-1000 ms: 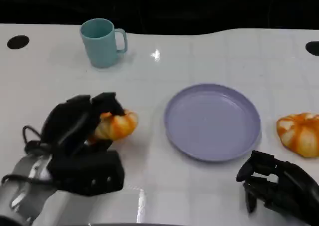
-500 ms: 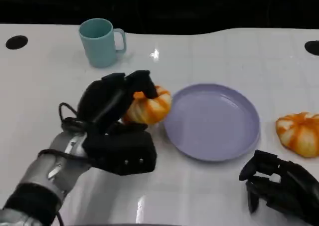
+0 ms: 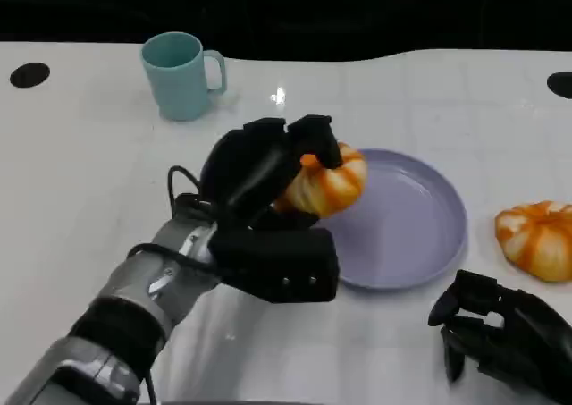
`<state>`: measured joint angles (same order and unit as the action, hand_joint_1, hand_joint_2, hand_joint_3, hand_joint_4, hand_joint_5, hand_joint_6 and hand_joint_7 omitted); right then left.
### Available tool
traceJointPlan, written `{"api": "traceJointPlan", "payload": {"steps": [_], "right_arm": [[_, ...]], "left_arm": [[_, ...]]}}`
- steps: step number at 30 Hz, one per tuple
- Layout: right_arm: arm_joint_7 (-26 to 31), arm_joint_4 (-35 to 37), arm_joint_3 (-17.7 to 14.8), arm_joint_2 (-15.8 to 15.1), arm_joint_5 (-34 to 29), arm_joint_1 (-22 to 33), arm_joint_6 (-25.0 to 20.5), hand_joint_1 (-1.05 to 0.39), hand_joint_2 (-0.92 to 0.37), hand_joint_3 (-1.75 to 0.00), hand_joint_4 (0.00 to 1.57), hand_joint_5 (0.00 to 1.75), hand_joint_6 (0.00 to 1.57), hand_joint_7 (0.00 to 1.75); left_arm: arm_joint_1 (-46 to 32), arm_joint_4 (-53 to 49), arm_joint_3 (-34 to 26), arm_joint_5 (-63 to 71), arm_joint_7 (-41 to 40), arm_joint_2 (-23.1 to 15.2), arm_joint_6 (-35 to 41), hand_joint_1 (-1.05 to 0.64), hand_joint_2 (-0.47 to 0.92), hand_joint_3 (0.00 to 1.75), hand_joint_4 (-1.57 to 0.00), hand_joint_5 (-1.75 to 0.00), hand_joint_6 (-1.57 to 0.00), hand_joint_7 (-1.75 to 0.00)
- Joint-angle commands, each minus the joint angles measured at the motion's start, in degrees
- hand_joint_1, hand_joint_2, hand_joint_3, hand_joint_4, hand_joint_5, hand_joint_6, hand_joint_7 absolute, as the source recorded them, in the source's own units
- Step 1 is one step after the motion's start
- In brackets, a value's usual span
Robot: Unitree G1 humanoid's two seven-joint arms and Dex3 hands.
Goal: Grasp the bread from the table and place it into the plate.
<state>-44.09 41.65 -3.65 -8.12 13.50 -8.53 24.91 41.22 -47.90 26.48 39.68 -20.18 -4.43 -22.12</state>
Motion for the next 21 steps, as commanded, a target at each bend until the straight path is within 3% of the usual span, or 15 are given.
{"api": "traceJointPlan", "payload": {"steps": [1, 13, 17, 20, 21], "right_arm": [[0.48, 0.04, 0.31, -1.29, -1.02, 1.58, -1.35, -0.54, -0.92, -0.27, 0.67, 1.75, 0.67, 1.38], [-0.10, 0.44, 0.01, -1.15, -0.55, 1.36, -1.42, -0.52, -0.92, -0.27, 0.67, 1.75, 0.67, 1.39], [0.02, -0.01, 0.02, -1.02, -0.46, 1.56, -1.81, -0.52, -0.92, -0.27, 0.68, 1.75, 0.67, 1.39], [0.05, 0.23, 0.06, -1.04, -0.64, 1.50, -1.35, -0.52, -0.92, -0.27, 0.68, 1.75, 0.67, 1.39], [0.12, 0.30, 0.08, -1.05, -0.74, 1.49, -1.20, -0.53, -0.92, -0.27, 0.68, 1.75, 0.66, 1.39]], "left_arm": [[2.93, -2.27, 1.68, 1.73, -2.03, 0.98, -0.02, -0.23, 0.59, 1.06, -0.87, -1.75, -0.65, -1.75], [9.59, -9.95, 3.56, 2.39, -1.61, 5.05, 0.39, -0.26, 0.61, 1.01, -0.90, -1.75, -0.64, -1.74], [11.68, -13.06, 4.58, 2.73, -1.88, 6.32, 0.63, -0.27, 0.64, 0.91, -0.90, -1.75, -0.64, -1.74], [12.53, -14.39, 4.67, 2.07, -0.78, 6.89, 0.64, -0.27, 0.67, 0.85, -0.88, -1.75, -0.65, -1.66], [12.79, -14.74, 4.59, 1.73, -0.07, 7.09, 0.76, -0.28, 0.70, 0.76, -0.82, -1.75, -0.68, -1.48]]}}
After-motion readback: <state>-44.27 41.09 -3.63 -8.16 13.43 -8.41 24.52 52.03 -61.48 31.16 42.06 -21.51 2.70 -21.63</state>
